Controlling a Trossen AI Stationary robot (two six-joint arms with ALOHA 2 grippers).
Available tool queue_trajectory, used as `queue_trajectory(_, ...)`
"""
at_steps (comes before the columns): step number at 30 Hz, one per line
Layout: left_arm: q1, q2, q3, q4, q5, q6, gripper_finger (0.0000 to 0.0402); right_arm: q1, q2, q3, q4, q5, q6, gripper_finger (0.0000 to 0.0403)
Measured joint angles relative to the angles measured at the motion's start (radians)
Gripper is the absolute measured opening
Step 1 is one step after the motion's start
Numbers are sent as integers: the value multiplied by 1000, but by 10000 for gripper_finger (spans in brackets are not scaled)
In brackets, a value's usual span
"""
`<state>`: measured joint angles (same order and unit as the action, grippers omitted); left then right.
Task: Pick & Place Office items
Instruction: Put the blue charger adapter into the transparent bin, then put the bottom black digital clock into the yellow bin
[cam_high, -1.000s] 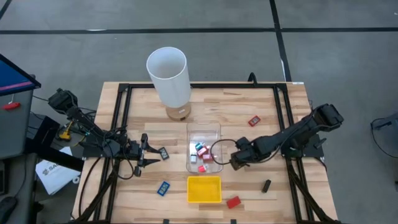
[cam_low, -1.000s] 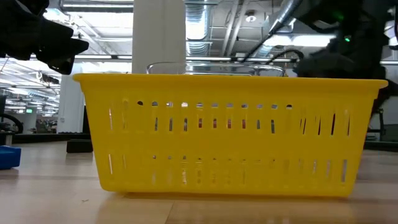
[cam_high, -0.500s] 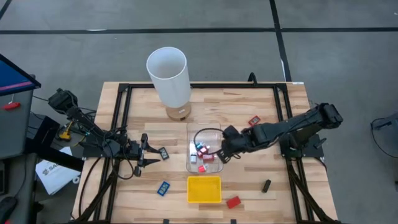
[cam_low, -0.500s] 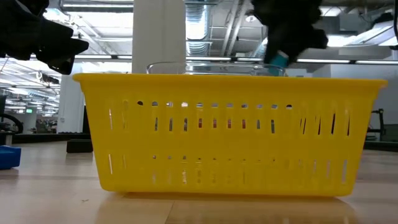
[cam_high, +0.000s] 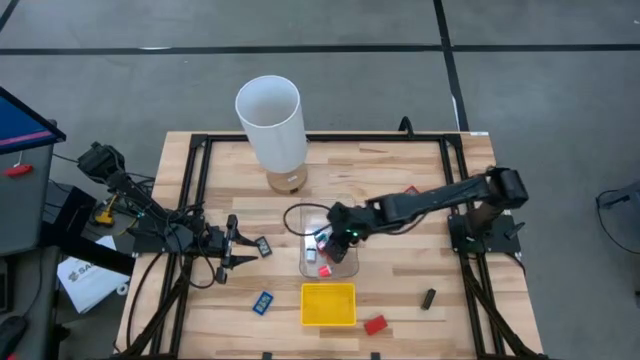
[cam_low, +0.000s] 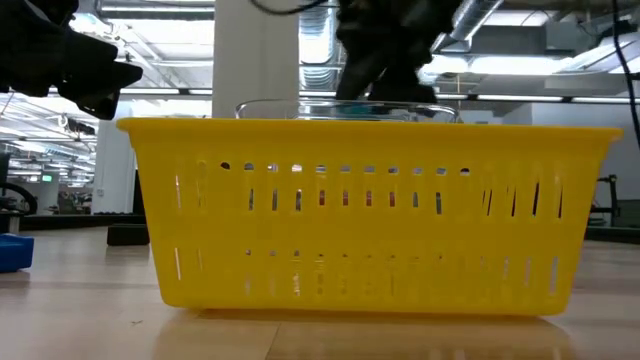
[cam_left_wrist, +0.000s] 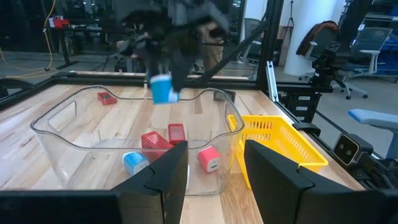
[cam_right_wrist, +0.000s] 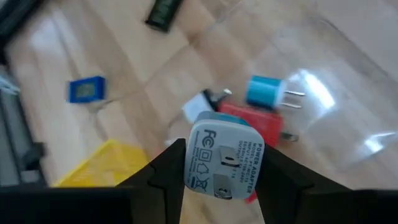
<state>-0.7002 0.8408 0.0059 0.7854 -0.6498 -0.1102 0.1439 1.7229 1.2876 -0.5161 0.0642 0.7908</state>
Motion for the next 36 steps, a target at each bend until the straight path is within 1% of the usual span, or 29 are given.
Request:
queue_trajectory(2,0,0,0,-3,0,-1,154,-11,38,38,-30,-1,-26,142)
queue_trajectory(7,0,0,0,-8,0,0,154,-13,136,157,-37,-13,-84,142)
queue_trajectory(10,0,0,0,-11,0,-1,154,-11,192,216,-93,-16,-109,142)
queue_trajectory(14,0,0,0,-18,0,-4,154,-19,262,263,-138,-12,-130,142)
queue_trajectory(18,0,0,0,-21,0,-7,154,-24,293,272,-130,-14,-145,142)
queue_trajectory(27,0,0,0,-21,0,-10,154,-25,295,273,-89,-8,-188,142)
queue_trajectory(29,0,0,0,-21,0,-10,154,-24,295,273,-85,-8,-192,163)
queue_trajectory(33,0,0,0,-22,0,-11,154,-22,295,273,-80,-8,-189,231)
queue_trajectory(36,0,0,0,-22,0,-11,154,-16,295,273,-80,-6,-190,249)
